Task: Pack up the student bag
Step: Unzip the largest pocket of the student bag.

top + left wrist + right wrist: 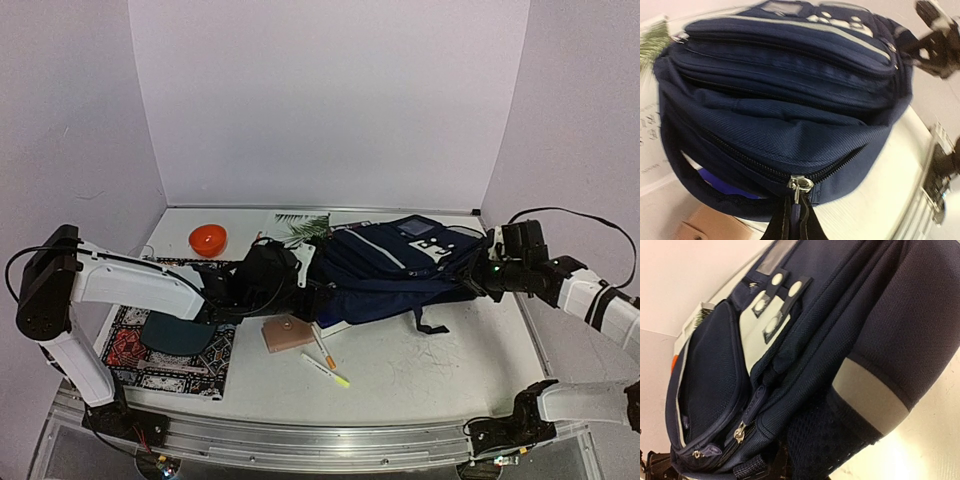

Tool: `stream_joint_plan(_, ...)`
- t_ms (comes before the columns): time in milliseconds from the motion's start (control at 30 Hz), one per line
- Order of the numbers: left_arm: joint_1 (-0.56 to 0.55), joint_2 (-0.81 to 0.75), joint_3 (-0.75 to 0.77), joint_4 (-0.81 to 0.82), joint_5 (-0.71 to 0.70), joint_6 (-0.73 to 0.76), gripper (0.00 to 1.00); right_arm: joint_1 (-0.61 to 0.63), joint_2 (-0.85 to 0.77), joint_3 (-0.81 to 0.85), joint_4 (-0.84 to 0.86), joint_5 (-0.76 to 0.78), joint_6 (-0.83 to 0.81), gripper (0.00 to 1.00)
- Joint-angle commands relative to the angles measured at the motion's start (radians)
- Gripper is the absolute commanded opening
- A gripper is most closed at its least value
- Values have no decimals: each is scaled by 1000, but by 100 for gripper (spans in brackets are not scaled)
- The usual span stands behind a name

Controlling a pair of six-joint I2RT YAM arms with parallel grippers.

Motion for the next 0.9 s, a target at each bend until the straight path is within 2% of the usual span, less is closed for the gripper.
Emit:
stream_joint_plan(0,17,14,32,-83,185,45,0,-53,58,125,20,72,-102,3)
stream_joint_plan(133,-9,88,118,-81,256,12,0,-53,69,154,-16,3,-89,17)
stream_joint_plan(333,-50,213,297,-81,314,-46,0,-53,-16,107,-80,-21,-48,41)
stream_joint_plan(567,-55,346,472,-80,369,-106,0,-52,-172,40,-138,-64,16,75)
stream_joint_plan(700,-54,378,526,-80,399,-115,0,-53,-224,40,-200,-68,29,86)
stream_joint_plan(800,-55,373,536,-83,404,-111,0,-53,-246,71,-310,48,-14,94)
stream_joint_plan(867,-55,353,529,-85,385,-108,0,-52,-246,94,-361,71,-31,98)
